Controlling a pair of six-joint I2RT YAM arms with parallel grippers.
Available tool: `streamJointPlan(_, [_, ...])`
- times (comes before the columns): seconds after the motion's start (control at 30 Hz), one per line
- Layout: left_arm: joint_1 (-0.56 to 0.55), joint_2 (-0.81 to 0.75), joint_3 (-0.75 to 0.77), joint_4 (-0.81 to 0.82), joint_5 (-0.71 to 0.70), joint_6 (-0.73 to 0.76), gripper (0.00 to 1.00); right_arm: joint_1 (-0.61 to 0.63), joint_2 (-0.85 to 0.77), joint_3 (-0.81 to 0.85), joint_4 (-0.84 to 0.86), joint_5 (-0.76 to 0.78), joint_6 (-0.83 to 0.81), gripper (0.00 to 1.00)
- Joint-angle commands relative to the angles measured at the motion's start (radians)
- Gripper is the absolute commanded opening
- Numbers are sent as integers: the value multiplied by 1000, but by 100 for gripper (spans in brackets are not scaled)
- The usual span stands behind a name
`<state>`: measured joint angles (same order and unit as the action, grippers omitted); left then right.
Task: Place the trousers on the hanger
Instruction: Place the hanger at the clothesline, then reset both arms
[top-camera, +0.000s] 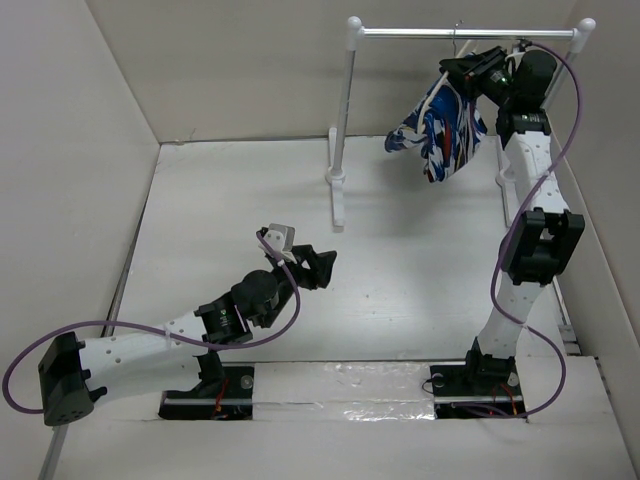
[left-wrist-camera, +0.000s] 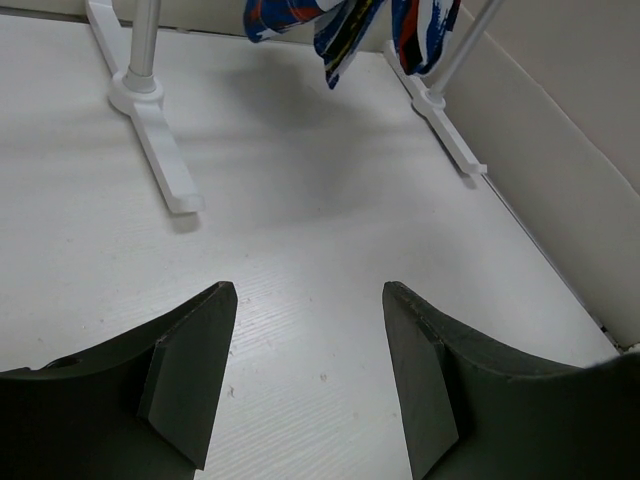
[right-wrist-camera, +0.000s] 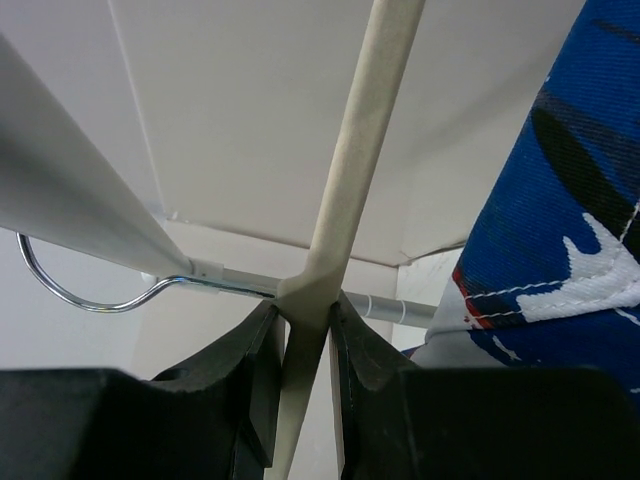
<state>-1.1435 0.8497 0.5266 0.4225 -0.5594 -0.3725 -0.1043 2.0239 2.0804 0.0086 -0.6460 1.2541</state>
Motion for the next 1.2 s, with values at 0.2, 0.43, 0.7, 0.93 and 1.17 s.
streamJointPlan(0.2, [2, 5, 6, 47, 12, -5, 57, -12, -56, -78, 217, -15, -18, 0])
streamJointPlan(0.43, [2, 0, 4, 42, 0, -6, 57, -12, -74, -166, 243, -29, -38, 0])
streamJointPlan(0.7, [2, 0, 7, 36, -13, -11, 59, -34, -171, -295, 238, -31, -125, 100])
streamJointPlan(0.93, [2, -15, 1, 35, -22, -14, 62, -69, -370, -515, 247, -20, -225, 100])
streamJointPlan(1.17, [2, -44, -28, 71, -13, -3, 65, -100, -686, -998, 641, -173, -88, 100])
